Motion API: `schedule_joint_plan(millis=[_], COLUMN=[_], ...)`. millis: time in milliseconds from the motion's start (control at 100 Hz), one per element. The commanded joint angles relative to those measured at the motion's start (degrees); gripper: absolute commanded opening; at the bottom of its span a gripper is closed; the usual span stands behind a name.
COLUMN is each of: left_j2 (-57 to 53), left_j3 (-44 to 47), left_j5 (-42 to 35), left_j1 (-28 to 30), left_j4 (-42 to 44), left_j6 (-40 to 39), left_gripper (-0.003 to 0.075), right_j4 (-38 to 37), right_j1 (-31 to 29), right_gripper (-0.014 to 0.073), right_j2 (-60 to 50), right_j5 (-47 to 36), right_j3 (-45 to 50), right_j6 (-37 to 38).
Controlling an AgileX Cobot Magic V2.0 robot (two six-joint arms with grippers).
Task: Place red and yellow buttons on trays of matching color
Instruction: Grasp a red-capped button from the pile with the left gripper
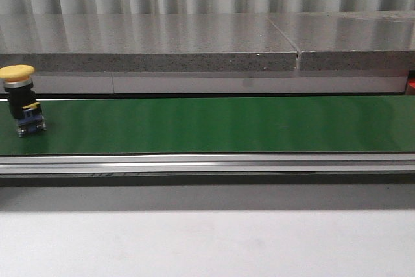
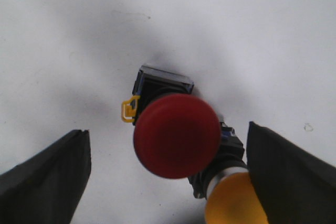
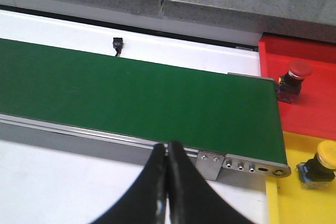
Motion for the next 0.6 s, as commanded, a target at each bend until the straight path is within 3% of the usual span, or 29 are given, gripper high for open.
schedule_joint_plan(millis=[0,330,590], left_j2=[-2.8,-2.2,-1.8], left_j3=[-1.8,-1.8,-1.8], left_j5=[-1.6,-3.3,-3.1], left_j1=[0.2,1.3,1.6], left_j4=[-0.2,-0.9,-1.2], left_j6=[-0.8,-1.8,-1.8], left_gripper=[0.0587,0.0579,0.0466], right_j4=[0.3,0.3,0.3], right_j1=[-0.1,-0.1,-0.1], right_gripper=[-0.005,-0.005,-0.005], right_j2=[0.4,0.4,0.4], right_j5=[-3.9,-3.9,-3.9], right_j3=[-1.2,-1.2,-1.2], right_j6=[-0.7,-0.7,-0.7])
